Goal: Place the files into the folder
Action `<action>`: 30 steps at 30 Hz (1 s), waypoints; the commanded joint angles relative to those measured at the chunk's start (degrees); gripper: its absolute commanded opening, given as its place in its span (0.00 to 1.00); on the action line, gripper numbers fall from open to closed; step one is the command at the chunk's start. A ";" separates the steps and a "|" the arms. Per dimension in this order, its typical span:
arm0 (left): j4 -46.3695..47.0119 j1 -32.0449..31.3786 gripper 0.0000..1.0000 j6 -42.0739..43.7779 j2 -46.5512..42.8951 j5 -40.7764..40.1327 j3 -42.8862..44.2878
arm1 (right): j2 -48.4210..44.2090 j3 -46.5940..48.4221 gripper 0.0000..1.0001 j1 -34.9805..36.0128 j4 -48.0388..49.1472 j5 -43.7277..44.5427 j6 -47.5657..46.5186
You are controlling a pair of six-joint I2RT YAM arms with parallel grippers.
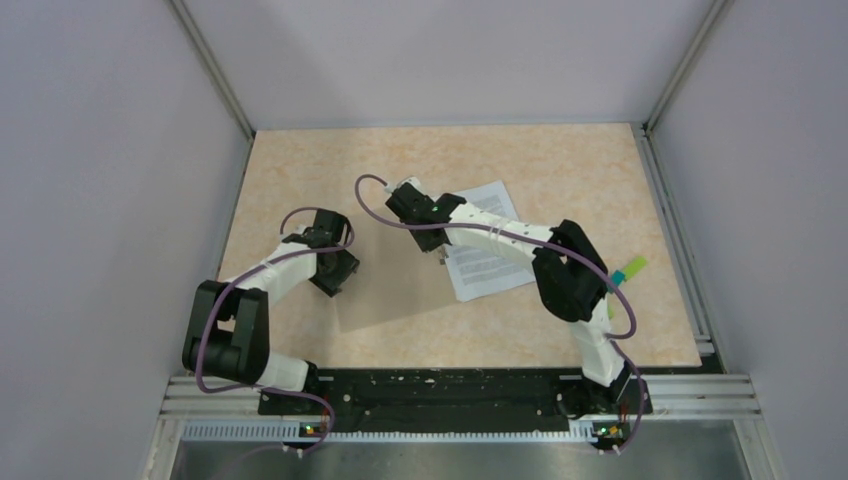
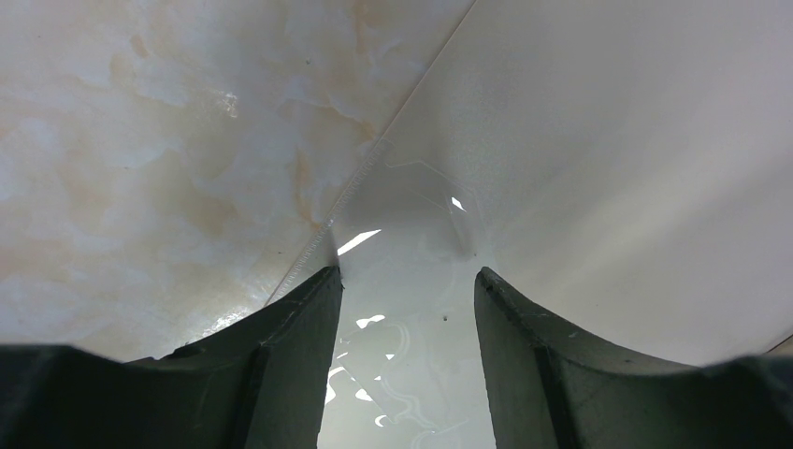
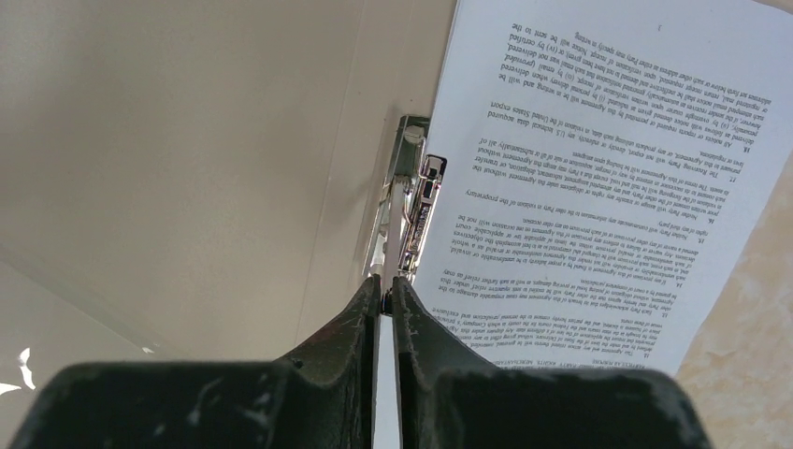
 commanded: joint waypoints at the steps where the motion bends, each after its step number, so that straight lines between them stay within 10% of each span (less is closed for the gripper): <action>1: 0.38 0.61 0.60 -0.02 3.95 -1.36 -2.89 | -1.28 -1.06 0.07 1.12 -0.11 1.31 0.53; 30: -0.83 0.69 0.60 -1.10 4.46 -1.51 -2.50 | -3.96 -20.33 0.00 0.00 7.77 0.41 4.58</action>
